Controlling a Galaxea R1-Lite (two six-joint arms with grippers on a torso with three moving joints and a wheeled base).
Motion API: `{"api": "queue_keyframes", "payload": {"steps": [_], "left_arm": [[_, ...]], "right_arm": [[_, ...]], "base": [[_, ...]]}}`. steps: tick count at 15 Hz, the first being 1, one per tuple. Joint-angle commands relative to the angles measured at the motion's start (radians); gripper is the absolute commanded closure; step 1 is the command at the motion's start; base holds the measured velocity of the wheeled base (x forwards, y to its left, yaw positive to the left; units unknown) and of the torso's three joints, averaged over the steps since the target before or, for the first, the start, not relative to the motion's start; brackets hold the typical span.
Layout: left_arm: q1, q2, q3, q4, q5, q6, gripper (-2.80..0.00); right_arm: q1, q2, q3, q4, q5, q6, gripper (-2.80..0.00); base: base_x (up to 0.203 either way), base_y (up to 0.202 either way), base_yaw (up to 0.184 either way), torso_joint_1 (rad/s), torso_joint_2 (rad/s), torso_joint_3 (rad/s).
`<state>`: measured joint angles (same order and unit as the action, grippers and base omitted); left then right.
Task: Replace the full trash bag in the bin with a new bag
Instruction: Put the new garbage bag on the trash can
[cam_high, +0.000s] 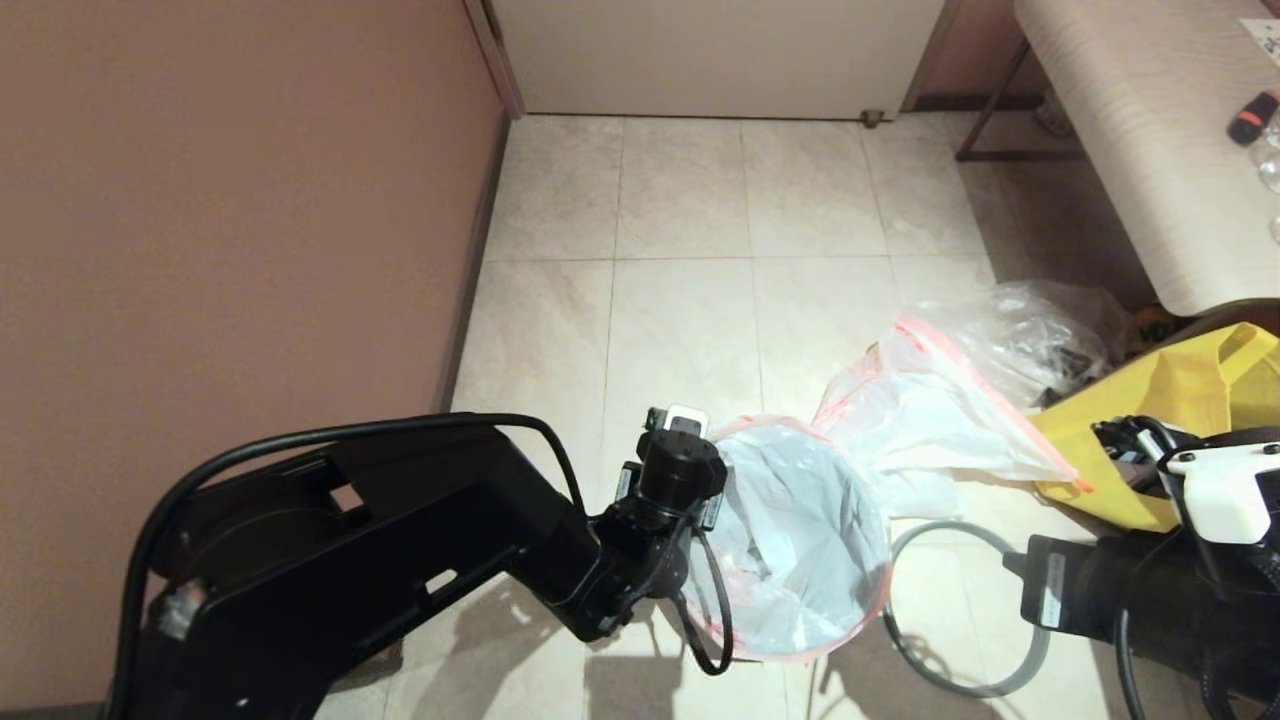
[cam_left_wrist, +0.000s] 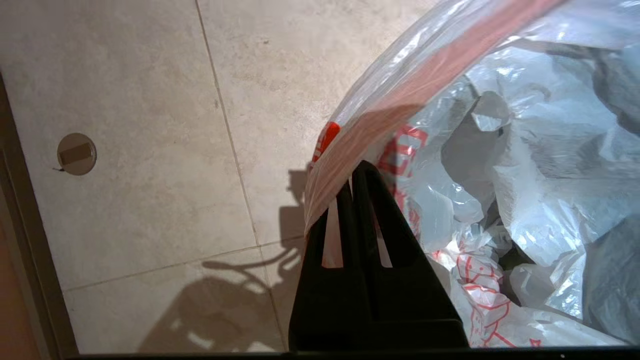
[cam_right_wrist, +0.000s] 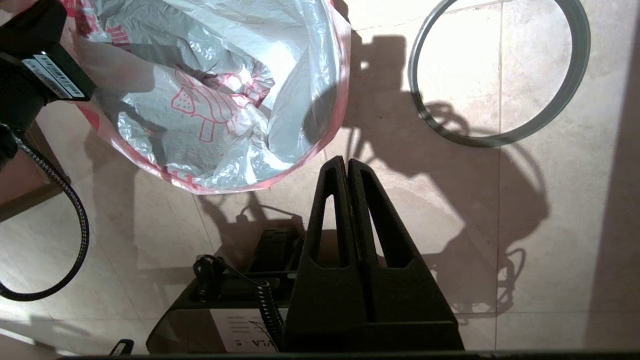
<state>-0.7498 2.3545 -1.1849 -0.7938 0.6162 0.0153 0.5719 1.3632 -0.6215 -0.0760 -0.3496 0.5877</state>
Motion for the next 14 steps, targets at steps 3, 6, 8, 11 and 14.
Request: {"api": "queue_keyframes", "payload": {"steps": [3,6,8,11,14], "left_arm": [[0.017,0.003,0.000,-0.002,0.002,0.008,0.00],[0.043,0.052,-0.002,-0.004,0.001,0.024,0.00],[0.050,0.073,-0.002,-0.003,-0.002,0.025,0.00],[0.055,0.090,-0.002,-0.007,-0.043,0.010,0.00],[0.052,0.073,0.016,-0.029,-0.114,-0.044,0.00]], "right_arm": [[0.002,0.001,0.002,0.001,-0.002,0.003,0.00],[0.002,0.002,0.002,-0.001,0.000,0.003,0.00],[0.002,0.004,0.002,-0.001,0.001,0.003,0.00],[0.002,0.004,0.002,-0.001,0.001,0.003,0.00],[0.002,0.004,0.003,-0.004,0.003,0.003,0.00]], "base": [[0.000,0.000,0.000,0.000,0.00,0.000],[0.000,0.000,0.000,0.000,0.00,0.000],[0.000,0.000,0.000,0.000,0.00,0.000],[0.000,0.000,0.000,0.000,0.00,0.000],[0.000,0.000,0.000,0.000,0.00,0.000]]}}
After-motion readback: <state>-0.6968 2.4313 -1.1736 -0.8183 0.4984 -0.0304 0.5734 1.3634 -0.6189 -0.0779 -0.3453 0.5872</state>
